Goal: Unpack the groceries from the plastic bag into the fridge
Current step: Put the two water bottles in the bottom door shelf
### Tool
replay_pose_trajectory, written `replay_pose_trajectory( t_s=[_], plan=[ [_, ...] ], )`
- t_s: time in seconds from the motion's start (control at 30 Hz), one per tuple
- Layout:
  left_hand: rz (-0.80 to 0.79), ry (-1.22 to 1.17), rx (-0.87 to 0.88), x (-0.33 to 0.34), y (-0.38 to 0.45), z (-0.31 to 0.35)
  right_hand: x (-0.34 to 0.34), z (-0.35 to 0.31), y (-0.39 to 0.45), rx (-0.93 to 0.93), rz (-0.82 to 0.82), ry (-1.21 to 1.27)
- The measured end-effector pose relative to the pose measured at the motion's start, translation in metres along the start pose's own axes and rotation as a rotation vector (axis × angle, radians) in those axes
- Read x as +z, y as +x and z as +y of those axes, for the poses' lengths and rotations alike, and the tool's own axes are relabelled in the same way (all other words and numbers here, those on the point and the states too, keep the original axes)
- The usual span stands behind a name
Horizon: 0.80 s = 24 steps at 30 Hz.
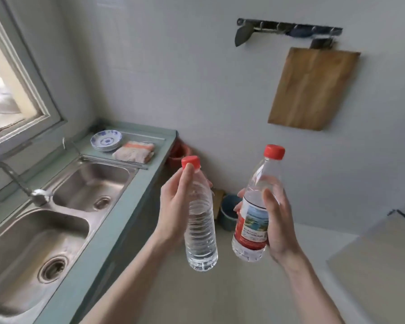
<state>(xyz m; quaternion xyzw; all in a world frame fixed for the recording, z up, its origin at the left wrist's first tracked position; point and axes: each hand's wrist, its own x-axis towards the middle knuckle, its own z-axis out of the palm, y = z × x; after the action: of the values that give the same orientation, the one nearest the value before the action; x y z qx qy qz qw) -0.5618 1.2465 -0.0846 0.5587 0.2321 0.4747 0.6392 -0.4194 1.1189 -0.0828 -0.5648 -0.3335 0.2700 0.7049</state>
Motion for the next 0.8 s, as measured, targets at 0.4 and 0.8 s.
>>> replay_pose_trajectory(
  t_s=[0.4, 0.8],
  plan=[
    [-0.302, -0.151, -0.142, 0.237, 0.043, -0.052, -0.210, -0.029, 0.046, 0.031, 0.260, -0.132],
    [-0.690, -0.117, -0.166, 0.406, 0.132, -0.114, -0.337, -0.046, 0.125, -0.024, 0.617, -0.150]
  ],
)
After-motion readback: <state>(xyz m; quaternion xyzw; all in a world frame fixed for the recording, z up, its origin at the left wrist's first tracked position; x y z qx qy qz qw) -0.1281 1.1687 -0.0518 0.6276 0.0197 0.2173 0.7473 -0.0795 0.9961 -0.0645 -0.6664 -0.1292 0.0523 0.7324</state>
